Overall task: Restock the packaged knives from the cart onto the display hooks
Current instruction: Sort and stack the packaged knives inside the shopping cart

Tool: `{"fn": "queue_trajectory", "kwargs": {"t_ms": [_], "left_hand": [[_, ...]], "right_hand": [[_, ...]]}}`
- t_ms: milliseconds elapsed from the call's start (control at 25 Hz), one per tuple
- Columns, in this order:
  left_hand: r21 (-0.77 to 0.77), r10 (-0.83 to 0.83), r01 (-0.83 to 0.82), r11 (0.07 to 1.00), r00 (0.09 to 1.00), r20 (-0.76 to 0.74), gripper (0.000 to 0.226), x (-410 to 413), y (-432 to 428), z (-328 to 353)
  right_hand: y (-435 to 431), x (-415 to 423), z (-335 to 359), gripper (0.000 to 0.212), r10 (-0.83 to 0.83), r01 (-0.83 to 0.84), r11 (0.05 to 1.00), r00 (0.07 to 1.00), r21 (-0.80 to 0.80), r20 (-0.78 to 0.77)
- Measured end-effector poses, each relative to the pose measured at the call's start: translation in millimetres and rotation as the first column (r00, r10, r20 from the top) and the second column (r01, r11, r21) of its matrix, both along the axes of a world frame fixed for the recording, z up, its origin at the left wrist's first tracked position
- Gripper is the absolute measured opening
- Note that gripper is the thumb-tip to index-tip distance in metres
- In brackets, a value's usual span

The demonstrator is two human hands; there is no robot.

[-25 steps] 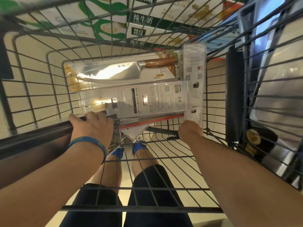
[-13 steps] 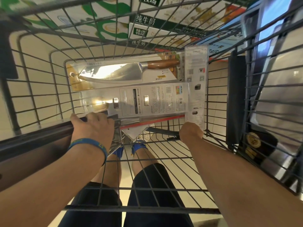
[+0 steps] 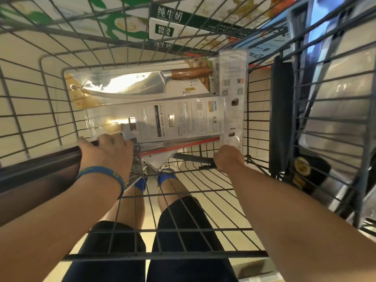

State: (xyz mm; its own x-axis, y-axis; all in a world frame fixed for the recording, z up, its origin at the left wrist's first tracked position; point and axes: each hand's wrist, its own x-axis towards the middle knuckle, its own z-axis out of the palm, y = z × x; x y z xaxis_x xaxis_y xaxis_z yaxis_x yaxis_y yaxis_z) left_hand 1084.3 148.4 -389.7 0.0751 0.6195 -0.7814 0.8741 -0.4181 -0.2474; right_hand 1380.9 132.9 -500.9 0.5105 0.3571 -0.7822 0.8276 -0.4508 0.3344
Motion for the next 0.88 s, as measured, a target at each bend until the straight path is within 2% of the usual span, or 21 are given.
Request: {"fn": "queue_trajectory", "kwargs": {"t_ms": [40, 80, 120, 160, 200, 240, 280, 320, 400, 440, 520, 560, 600, 720, 800, 880], "left_hand": [[0.005, -0.022, 0.022, 1.000, 1.000, 0.013, 0.061, 2, 1, -3], [0.001, -0.051, 0.051, 0.999, 0.998, 0.030, 0.068, 5, 2, -7], [-0.014, -0.074, 0.075, 0.997, 0.996, 0.045, 0.072, 10, 3, -10], [-0.035, -0.076, 0.078, 0.996, 0.996, 0.047, 0.074, 17, 4, -13], [-0.064, -0.049, 0.050, 0.997, 0.998, 0.026, 0.074, 23, 5, -14], [-0.097, -0.007, 0.007, 0.995, 1.000, -0.006, 0.073, 30, 6, -15], [-0.132, 0.031, -0.036, 0.991, 0.999, -0.037, 0.071, 33, 7, -14], [-0.160, 0.049, -0.059, 0.985, 0.997, -0.064, 0.068, 32, 7, -13], [-0.185, 0.050, -0.070, 0.980, 0.993, -0.109, 0.060, 21, 9, -11], [-0.187, 0.050, -0.075, 0.980, 0.990, -0.133, 0.060, 14, 11, -11], [-0.216, 0.056, -0.097, 0.972, 0.981, -0.186, 0.066, 0, 18, -9], [-0.233, 0.065, -0.114, 0.966, 0.976, -0.208, 0.069, -4, 21, -6], [-0.232, 0.076, -0.130, 0.964, 0.971, -0.227, 0.072, -7, 22, -2], [-0.193, 0.022, -0.068, 0.979, 0.972, -0.232, 0.073, -11, 15, 5], [-0.193, -0.027, -0.017, 0.981, 0.975, -0.222, 0.078, -17, 12, 2], [-0.169, 0.068, -0.109, 0.980, 0.971, -0.230, 0.076, -22, 17, -3]], "right_hand": [[7, -2, 2, 0.027, -0.133, 0.135, 0.991, 0.990, 0.025, -0.048], [14, -6, 3, 0.030, -0.353, 0.365, 0.927, 0.926, 0.084, -0.133], [22, -17, 5, 0.032, -0.606, 0.649, 0.749, 0.752, 0.131, -0.260], [27, -29, 6, 0.035, -0.786, 0.878, 0.460, 0.473, 0.134, -0.398], [29, -45, 11, 0.037, -0.849, 0.983, 0.149, 0.181, 0.104, -0.497], [30, -60, 15, 0.039, -0.828, 0.992, -0.102, -0.044, 0.074, -0.559], [28, -73, 16, 0.040, -0.781, 0.968, -0.243, -0.158, 0.061, -0.604], [27, -83, 16, 0.041, -0.739, 0.953, -0.300, -0.200, 0.049, -0.643], [32, -97, 25, 0.046, -0.696, 0.961, -0.277, -0.192, 0.012, -0.691], [38, -101, 27, 0.047, -0.708, 0.978, -0.207, -0.123, 0.037, -0.696], [49, -104, 28, 0.048, -0.756, 0.987, -0.004, 0.100, 0.158, -0.647], [53, -107, 28, 0.052, -0.759, 0.979, 0.072, 0.180, 0.193, -0.626], [55, -107, 27, 0.052, -0.753, 0.978, 0.088, 0.189, 0.189, -0.630], [52, -101, 26, 0.032, -0.807, 0.987, -0.051, 0.049, 0.151, -0.589], [43, -97, 28, 0.034, -0.820, 0.982, -0.074, 0.041, 0.176, -0.571], [37, -96, 37, 0.032, -0.798, 0.980, -0.099, 0.027, 0.175, -0.602]]}}
